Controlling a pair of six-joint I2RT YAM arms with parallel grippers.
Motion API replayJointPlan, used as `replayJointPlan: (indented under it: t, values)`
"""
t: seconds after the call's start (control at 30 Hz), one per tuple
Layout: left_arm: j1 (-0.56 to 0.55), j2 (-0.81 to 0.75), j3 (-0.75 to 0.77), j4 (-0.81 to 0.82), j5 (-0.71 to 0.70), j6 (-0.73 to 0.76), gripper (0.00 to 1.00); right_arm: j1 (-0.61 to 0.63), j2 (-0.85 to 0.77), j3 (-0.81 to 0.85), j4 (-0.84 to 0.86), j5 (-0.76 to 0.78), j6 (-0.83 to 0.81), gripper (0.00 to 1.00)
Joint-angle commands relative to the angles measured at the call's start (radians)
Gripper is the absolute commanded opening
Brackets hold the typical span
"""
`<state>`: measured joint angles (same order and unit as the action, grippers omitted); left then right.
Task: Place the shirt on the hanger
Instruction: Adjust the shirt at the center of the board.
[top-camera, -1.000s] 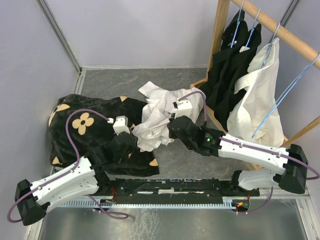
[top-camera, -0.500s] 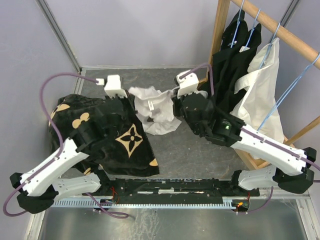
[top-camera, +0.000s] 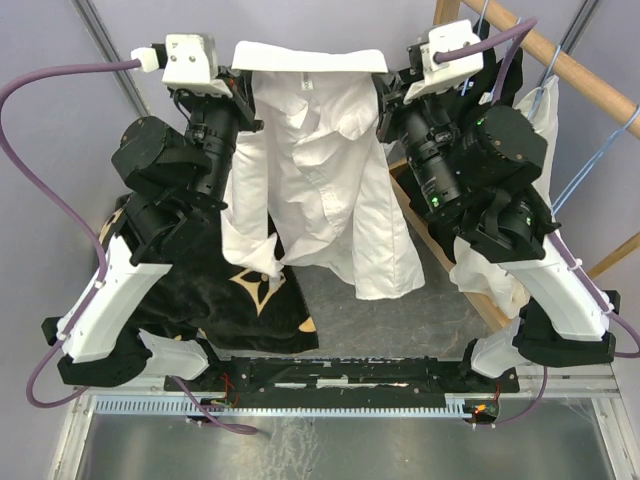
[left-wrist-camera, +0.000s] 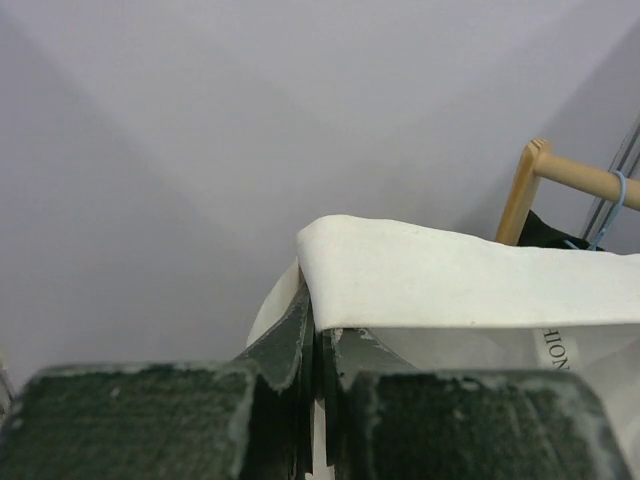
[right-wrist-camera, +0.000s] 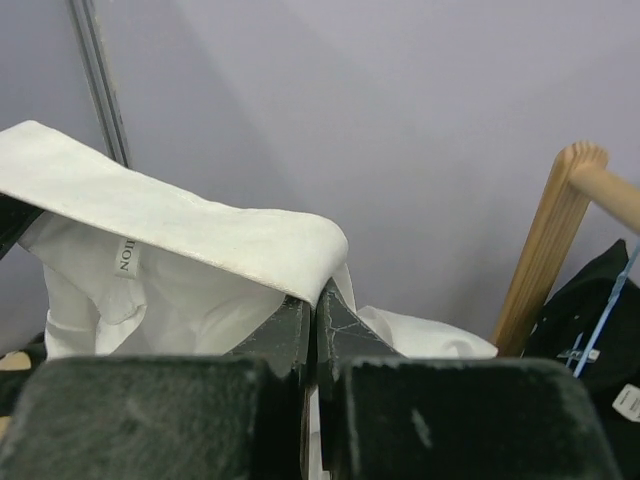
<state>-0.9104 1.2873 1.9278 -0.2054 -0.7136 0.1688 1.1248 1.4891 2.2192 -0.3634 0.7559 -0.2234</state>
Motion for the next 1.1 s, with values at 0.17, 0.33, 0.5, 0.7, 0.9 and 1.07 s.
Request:
replayJointPlan:
  t: [0.17, 0.33, 0.5, 0.7, 0.9, 1.07]
  values:
    - [0.005, 0.070, 0.189, 0.089, 0.127, 0.151, 0.03, -0.004, -0.028, 0.160, 0.103, -0.036, -0.178, 0.00]
    - [0.006, 0.092, 0.179, 0.017, 0.178, 0.077, 0.03, -0.005, -0.080, 0.071, 0.017, 0.003, -0.112, 0.00]
    - [0.005, -0.006, -0.091, -0.033, 0.178, -0.054, 0.03, -0.004, -0.174, -0.269, -0.232, 0.044, 0.148, 0.00]
    - [0.006, -0.223, -0.561, -0.064, 0.190, -0.260, 0.03, -0.004, -0.359, -0.819, -0.323, -0.097, 0.676, 0.00]
    - [0.006, -0.300, -0.934, -0.118, 0.269, -0.478, 0.03, -0.006, -0.373, -1.179, -0.234, -0.161, 0.908, 0.08]
    - [0.006, -0.332, -1.049, -0.089, 0.256, -0.549, 0.03, -0.007, -0.336, -1.244, -0.196, -0.151, 0.948, 0.35]
